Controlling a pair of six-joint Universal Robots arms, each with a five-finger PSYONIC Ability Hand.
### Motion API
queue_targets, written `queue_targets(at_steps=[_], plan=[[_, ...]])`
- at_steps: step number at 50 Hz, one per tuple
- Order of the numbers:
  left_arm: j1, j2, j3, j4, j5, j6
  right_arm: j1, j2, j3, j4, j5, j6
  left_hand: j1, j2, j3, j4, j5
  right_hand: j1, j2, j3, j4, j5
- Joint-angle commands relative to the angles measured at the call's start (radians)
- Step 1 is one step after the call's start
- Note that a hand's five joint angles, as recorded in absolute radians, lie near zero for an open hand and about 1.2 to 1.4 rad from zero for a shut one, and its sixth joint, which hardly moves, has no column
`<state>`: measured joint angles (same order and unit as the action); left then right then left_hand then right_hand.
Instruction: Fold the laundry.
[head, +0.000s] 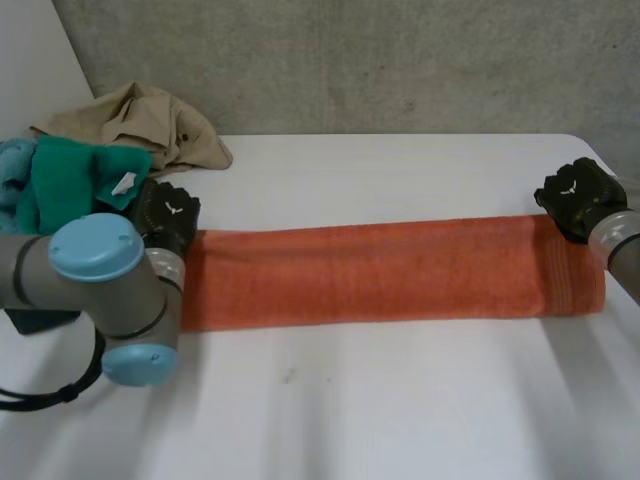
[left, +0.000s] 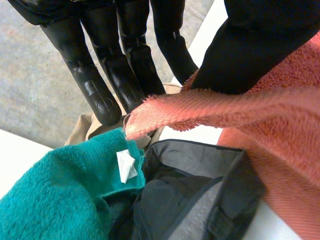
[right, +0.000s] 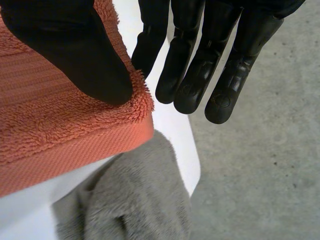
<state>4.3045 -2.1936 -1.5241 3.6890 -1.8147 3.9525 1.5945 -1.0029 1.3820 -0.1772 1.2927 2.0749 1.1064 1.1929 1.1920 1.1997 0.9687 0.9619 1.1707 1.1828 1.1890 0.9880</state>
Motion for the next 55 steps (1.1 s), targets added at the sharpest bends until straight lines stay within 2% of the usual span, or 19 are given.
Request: queue_targets(at_steps=[1,8,9,10,11,12,13,14,17,20,25,27,32,37,40,48,55], plan=[[0.003,-0.147,0.129,0.074,0.000,0.096,0.024,0.141,-0.128,-0.085,0.020,-0.001,0.290,0.203,0.204,0.197,0.253,0.434,0.226,0.213,0.207,0.234],[0.001,-0.224,0.196,0.129,0.000,0.100,0.041,0.245,-0.222,-0.093,0.028,-0.003,0.290,0.203,0.204,0.197,0.253,0.434,0.226,0.213,0.207,0.234],[0.001,-0.244,0.206,0.134,0.005,0.102,0.045,0.268,-0.241,-0.094,0.036,-0.001,0.261,0.175,0.176,0.168,0.224,0.434,0.226,0.213,0.207,0.234],[0.001,-0.251,0.212,0.137,0.005,0.102,0.047,0.277,-0.248,-0.094,0.042,-0.001,0.139,0.052,0.053,0.045,0.102,0.434,0.226,0.213,0.207,0.234],[0.001,-0.259,0.219,0.137,0.005,0.102,0.048,0.286,-0.257,-0.094,0.046,-0.001,-0.022,-0.109,-0.108,-0.116,-0.059,0.319,0.110,0.098,0.092,0.118],[0.000,-0.265,0.223,0.137,0.003,0.102,0.051,0.297,-0.265,-0.094,0.053,0.001,-0.233,-0.320,-0.319,-0.326,-0.270,0.048,-0.161,-0.173,-0.179,-0.153],[-0.005,-0.273,0.231,0.137,-0.003,0.103,0.054,0.312,-0.282,-0.097,0.072,0.004,-0.651,-0.737,-0.736,-0.744,-0.688,-0.545,-0.754,-0.766,-0.772,-0.746],[-0.008,-0.275,0.232,0.137,-0.003,0.103,0.056,0.319,-0.290,-0.097,0.085,0.005,-0.734,-0.820,-0.819,-0.827,-0.770,-0.787,-0.996,-1.008,-1.014,-0.988],[-0.011,-0.270,0.236,0.135,-0.002,0.116,0.065,0.311,-0.308,-0.100,0.125,0.034,-0.932,-1.018,-1.017,-1.025,-0.969,-0.787,-0.996,-1.008,-1.014,-0.988],[-0.017,-0.255,0.231,0.135,-0.003,0.123,0.070,0.277,-0.308,-0.097,0.134,0.091,-0.932,-1.018,-1.017,-1.025,-0.969,-0.787,-0.996,-1.008,-1.014,-0.988],[-0.020,-0.097,0.183,0.121,-0.003,0.114,0.062,0.087,-0.290,-0.068,0.131,0.309,-0.932,-1.018,-1.017,-1.025,-0.969,-0.787,-0.996,-1.008,-1.014,-0.988],[-0.019,-0.049,0.159,0.121,-0.003,0.112,0.061,0.034,-0.279,-0.035,0.109,0.370,-0.932,-1.018,-1.017,-1.025,-0.969,-0.787,-0.996,-1.008,-1.014,-0.988],[-0.017,0.115,0.033,0.095,0.002,0.077,0.006,-0.077,-0.256,0.163,-0.041,0.484,-0.932,-1.018,-1.017,-1.025,-0.969,-0.787,-0.996,-1.008,-1.014,-0.988],[-0.020,0.216,-0.080,0.028,0.005,-0.028,-0.080,-0.091,-0.201,0.318,-0.136,0.495,-0.932,-1.018,-1.017,-1.025,-0.969,-0.787,-0.996,-1.008,-1.014,-0.988],[-0.020,0.261,-0.146,-0.027,0.006,-0.128,-0.108,-0.091,-0.141,0.360,-0.168,0.485,-0.932,-1.018,-1.017,-1.025,-0.969,-0.663,-0.872,-0.884,-0.890,-0.864],[-0.020,0.296,-0.266,-0.087,0.011,-0.337,-0.177,-0.074,0.003,0.303,-0.226,0.415,-0.932,-1.018,-1.017,-1.025,-0.969,-0.449,-0.657,-0.670,-0.676,-0.649],[-0.014,0.295,-0.292,-0.086,0.011,-0.377,-0.205,0.006,0.040,0.219,-0.291,0.373,-0.932,-1.018,-1.017,-1.025,-0.969,-0.337,-0.546,-0.558,-0.564,-0.537]])
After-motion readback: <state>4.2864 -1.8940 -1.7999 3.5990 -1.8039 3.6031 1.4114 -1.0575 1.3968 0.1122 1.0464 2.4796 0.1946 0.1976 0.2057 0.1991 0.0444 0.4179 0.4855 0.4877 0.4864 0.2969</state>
